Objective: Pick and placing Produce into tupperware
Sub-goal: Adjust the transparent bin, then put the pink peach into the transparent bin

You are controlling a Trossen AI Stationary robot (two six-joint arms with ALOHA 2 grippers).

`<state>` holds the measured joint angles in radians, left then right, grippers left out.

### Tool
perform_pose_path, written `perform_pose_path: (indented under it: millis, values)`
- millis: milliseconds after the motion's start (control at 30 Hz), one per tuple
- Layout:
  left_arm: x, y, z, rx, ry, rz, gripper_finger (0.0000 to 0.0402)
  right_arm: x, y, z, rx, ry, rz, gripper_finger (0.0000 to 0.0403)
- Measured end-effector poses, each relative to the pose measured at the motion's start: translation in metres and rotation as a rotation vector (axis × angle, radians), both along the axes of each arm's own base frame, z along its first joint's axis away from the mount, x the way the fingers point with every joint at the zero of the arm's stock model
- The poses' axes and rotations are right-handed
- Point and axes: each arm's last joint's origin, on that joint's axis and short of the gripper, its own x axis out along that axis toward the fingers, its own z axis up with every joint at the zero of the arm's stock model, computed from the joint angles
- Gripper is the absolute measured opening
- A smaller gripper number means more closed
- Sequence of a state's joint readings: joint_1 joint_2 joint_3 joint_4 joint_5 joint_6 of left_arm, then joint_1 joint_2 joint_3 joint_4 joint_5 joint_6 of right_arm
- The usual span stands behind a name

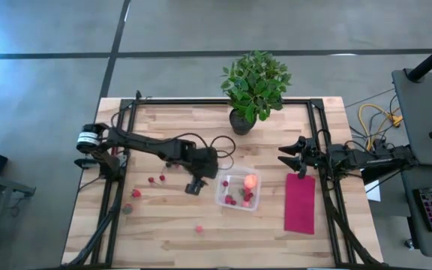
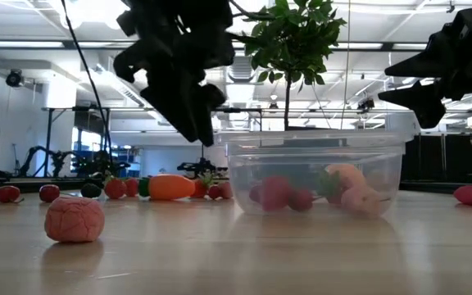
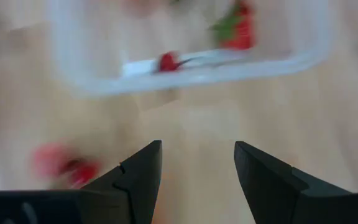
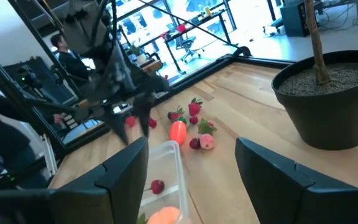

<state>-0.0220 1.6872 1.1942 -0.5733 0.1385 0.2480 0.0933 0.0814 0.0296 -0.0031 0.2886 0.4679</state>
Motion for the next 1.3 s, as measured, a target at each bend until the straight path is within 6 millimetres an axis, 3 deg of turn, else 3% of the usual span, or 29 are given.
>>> perform_pose_path:
  millis: [167,367,567,900,1100,1300]
  values:
    - [-0.011,0.007,0.016,0.135,-0.026,0.085,0.0187,0.000,0.000,0.000,0.000,0.000,0.000,0.0233]
    - [-0.018,0.007,0.040,0.138,-0.133,0.103,0.0187,0.000,0.000,0.000,0.000,0.000,0.000,0.0233]
    - [-0.021,0.007,0.045,0.192,-0.158,0.028,0.0187,0.000,0.000,0.000,0.000,-0.001,0.000,0.0233]
    - [-0.010,0.015,0.028,0.333,-0.137,0.013,0.0187,0.000,0.000,0.000,0.000,-0.001,0.000,0.0233]
    - [0.005,0.044,0.002,0.264,-0.072,0.085,0.0187,0.000,0.000,0.000,0.000,-0.001,0.000,0.0233]
    - [0.012,0.077,-0.010,0.124,-0.038,0.246,0.0187,0.000,0.000,0.000,0.000,-0.001,0.000,0.0233]
